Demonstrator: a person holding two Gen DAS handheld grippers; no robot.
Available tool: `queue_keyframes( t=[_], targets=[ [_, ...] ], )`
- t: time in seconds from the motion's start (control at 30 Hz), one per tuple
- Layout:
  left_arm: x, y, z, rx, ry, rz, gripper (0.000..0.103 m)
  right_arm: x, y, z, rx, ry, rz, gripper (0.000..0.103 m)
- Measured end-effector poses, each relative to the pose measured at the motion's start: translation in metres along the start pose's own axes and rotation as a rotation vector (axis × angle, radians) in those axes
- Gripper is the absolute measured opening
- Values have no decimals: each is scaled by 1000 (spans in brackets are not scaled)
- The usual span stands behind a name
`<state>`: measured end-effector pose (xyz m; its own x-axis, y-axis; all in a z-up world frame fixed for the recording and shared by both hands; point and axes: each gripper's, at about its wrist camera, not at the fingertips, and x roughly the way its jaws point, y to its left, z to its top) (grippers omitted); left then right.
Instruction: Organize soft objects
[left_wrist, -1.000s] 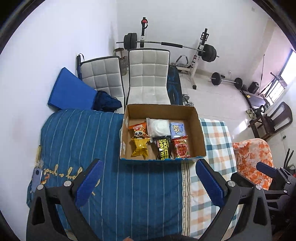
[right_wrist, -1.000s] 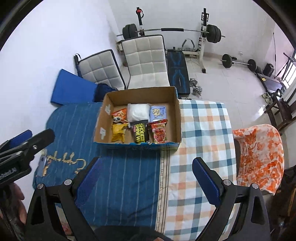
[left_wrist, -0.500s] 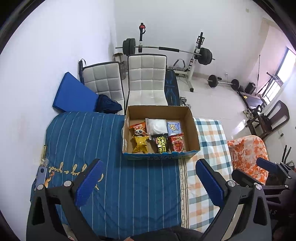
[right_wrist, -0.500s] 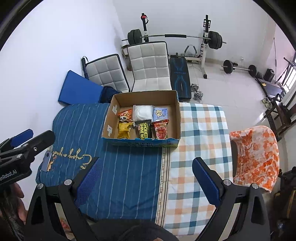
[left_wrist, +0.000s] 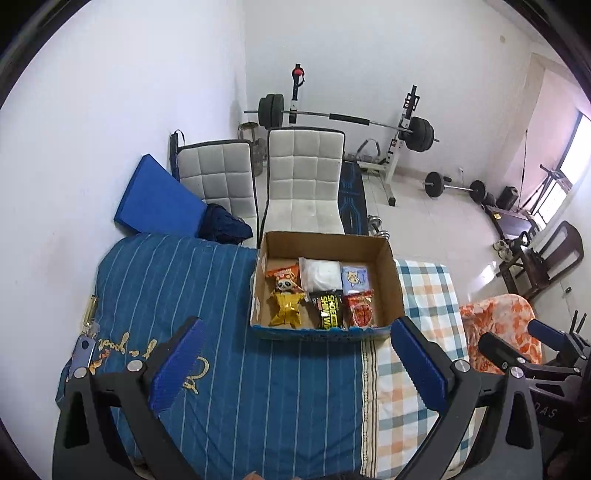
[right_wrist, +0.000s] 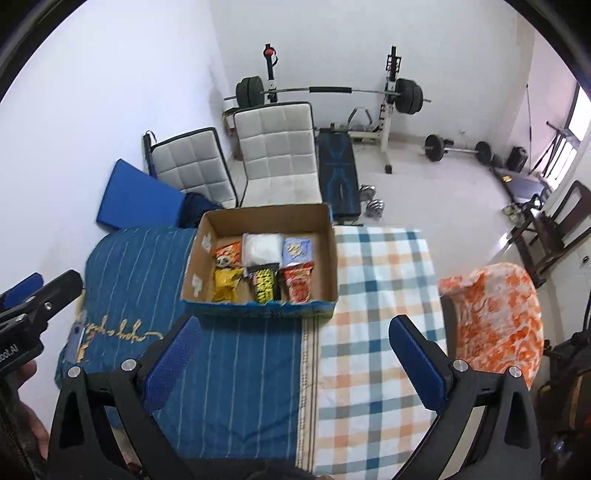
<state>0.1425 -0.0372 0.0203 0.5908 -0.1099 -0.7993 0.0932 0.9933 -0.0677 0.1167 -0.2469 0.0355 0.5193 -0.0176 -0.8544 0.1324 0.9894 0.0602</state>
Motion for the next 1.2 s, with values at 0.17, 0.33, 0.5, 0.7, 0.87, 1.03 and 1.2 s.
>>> queue_keyframes(
  t=[0.17, 0.33, 0.5, 0.7, 0.87, 1.03, 1.2],
  targets=[
    [2, -1, 5, 2, -15, 11, 103, 3, -2, 7, 10, -10, -6, 103],
    [1, -6, 7, 20, -23, 31, 103, -2, 0, 12, 11, -30, -3, 103],
    [3, -8, 7, 22, -18, 22, 103, -8, 1, 16, 13, -47, -1, 103],
    [2, -8, 6, 21, -33, 33, 103, -14, 3, 17, 12, -65, -18, 103],
    [0, -8, 5, 22, -49, 58, 103, -17, 5, 19, 8, -72, -18, 103],
    [0, -9, 5, 26, -44, 57, 103, -23, 8, 23, 1, -79, -17, 103],
    [-1, -9, 5, 29, -44, 58, 103, -24, 8, 23, 6, -78, -21, 103]
  ],
)
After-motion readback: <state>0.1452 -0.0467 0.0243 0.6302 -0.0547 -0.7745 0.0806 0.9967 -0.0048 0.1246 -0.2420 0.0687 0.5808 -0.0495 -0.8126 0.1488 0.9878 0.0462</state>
